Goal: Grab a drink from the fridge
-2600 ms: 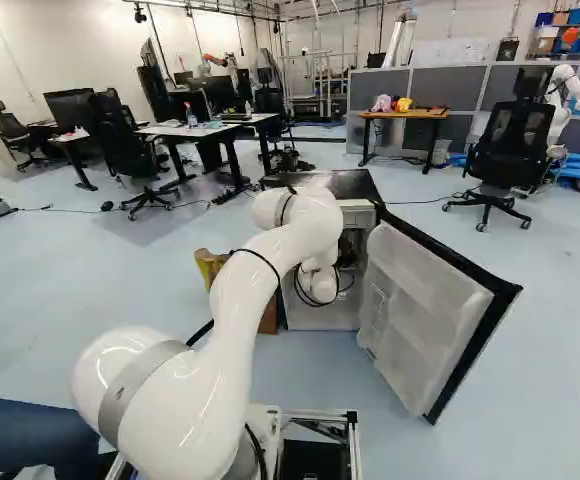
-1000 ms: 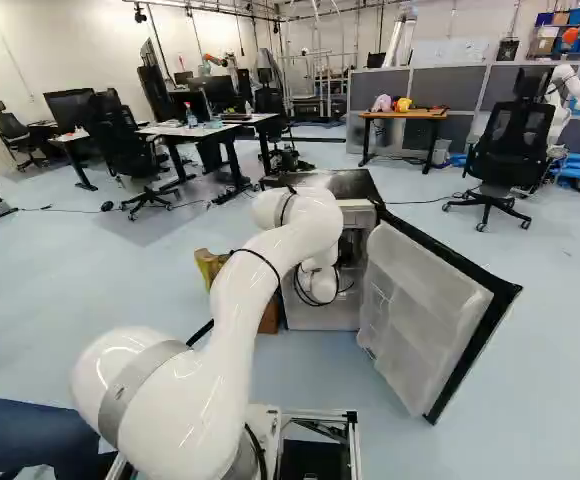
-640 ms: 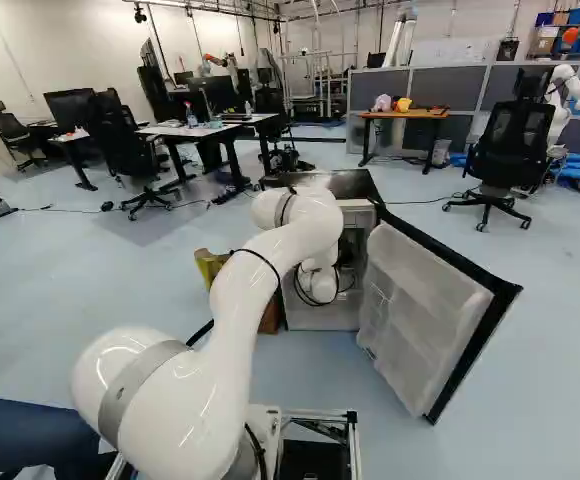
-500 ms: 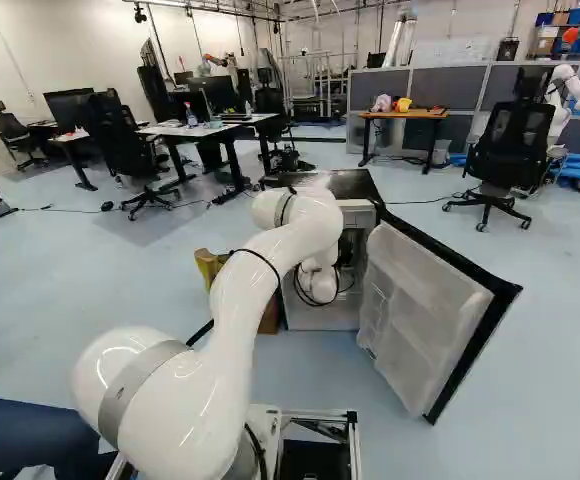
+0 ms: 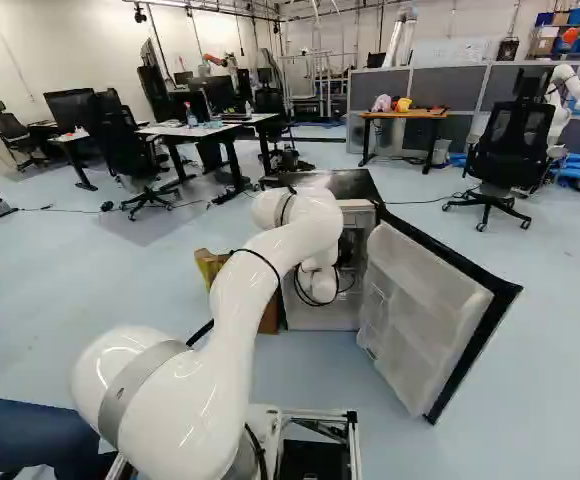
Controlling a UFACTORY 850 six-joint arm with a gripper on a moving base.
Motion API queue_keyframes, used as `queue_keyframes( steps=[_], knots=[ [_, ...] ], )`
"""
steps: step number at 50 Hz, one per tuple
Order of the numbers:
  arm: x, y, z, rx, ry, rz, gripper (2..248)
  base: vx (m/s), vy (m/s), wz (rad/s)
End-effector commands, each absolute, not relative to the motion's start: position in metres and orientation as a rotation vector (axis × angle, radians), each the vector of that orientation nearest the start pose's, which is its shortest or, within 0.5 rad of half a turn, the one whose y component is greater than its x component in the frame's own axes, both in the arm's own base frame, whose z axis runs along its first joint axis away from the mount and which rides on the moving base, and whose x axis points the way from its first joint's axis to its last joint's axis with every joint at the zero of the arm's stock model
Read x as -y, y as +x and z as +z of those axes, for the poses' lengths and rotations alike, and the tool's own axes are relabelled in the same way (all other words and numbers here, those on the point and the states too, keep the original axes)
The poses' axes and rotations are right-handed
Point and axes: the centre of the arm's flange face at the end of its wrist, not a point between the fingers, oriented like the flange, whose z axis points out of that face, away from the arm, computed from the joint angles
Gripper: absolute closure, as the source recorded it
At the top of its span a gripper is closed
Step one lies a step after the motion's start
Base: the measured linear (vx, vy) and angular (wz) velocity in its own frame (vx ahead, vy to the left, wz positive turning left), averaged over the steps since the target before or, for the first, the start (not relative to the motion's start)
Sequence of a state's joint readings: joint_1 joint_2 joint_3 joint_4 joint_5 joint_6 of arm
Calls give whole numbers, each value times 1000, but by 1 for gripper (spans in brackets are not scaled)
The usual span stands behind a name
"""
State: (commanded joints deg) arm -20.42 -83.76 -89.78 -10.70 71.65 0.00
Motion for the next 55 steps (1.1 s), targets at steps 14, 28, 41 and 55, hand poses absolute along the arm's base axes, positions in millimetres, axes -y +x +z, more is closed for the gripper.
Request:
queue_keyframes(
  steps=[14, 28, 41, 55],
  knots=[
    [218, 633, -21, -196, -2539, -2041, 89, 0, 0, 0],
    [218, 637, -23, -192, -2532, -2051, 89, 0, 0, 0],
    [219, 642, -25, -186, -2522, -2065, 89, 0, 0, 0],
    [219, 647, -28, -180, -2511, -2081, 89, 0, 0, 0]
  ],
)
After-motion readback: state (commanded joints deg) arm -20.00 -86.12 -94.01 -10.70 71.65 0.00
